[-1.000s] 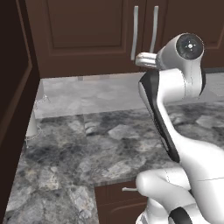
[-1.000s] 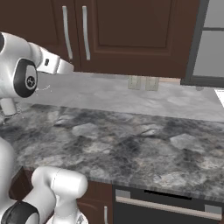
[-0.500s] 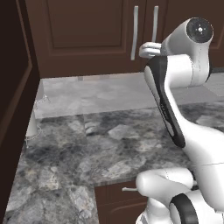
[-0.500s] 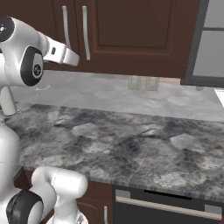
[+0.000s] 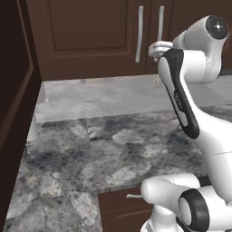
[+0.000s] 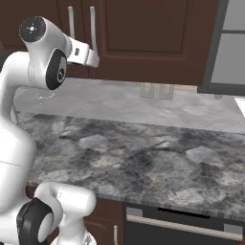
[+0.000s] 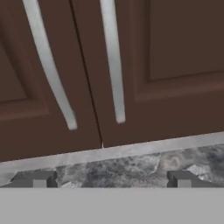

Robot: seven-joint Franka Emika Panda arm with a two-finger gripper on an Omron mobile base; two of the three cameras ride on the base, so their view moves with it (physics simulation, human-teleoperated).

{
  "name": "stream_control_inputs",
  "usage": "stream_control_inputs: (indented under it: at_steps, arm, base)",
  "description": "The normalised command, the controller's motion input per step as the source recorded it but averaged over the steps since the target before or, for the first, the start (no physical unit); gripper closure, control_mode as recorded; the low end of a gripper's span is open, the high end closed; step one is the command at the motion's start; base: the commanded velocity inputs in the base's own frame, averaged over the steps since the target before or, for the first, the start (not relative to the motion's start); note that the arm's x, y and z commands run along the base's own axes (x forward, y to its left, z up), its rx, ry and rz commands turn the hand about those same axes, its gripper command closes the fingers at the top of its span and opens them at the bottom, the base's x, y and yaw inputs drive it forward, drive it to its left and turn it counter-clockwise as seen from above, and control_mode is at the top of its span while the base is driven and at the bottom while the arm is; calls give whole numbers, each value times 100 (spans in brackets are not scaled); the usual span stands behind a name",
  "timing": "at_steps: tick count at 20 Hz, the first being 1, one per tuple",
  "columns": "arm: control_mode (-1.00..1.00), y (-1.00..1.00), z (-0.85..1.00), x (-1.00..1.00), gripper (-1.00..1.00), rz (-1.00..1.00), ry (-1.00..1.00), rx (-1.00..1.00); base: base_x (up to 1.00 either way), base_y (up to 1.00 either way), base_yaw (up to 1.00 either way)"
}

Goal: Open the cabinet. Pick the dish brush and place it next to the sink. Then close the cabinet.

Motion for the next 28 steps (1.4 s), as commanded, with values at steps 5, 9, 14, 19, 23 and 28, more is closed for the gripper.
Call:
stream_control_inputs:
  at_steps: [5,9,14,19,23,28]
  arm:
    - [-100,-6,0,29,-100,7,0,0]
    - [-100,-14,0,51,-100,6,0,0]
    - [-100,-11,0,41,-100,5,0,0]
    - [-100,-1,0,28,-100,1,1,0]
    - [-100,0,0,33,-100,0,0,0]
    - [-100,0,-5,38,-100,0,0,0]
  base:
    - [0,0,0]
    - [0,0,0]
    - [0,0,0]
    - [0,0,0]
    - [0,0,0]
    - [0,0,0]
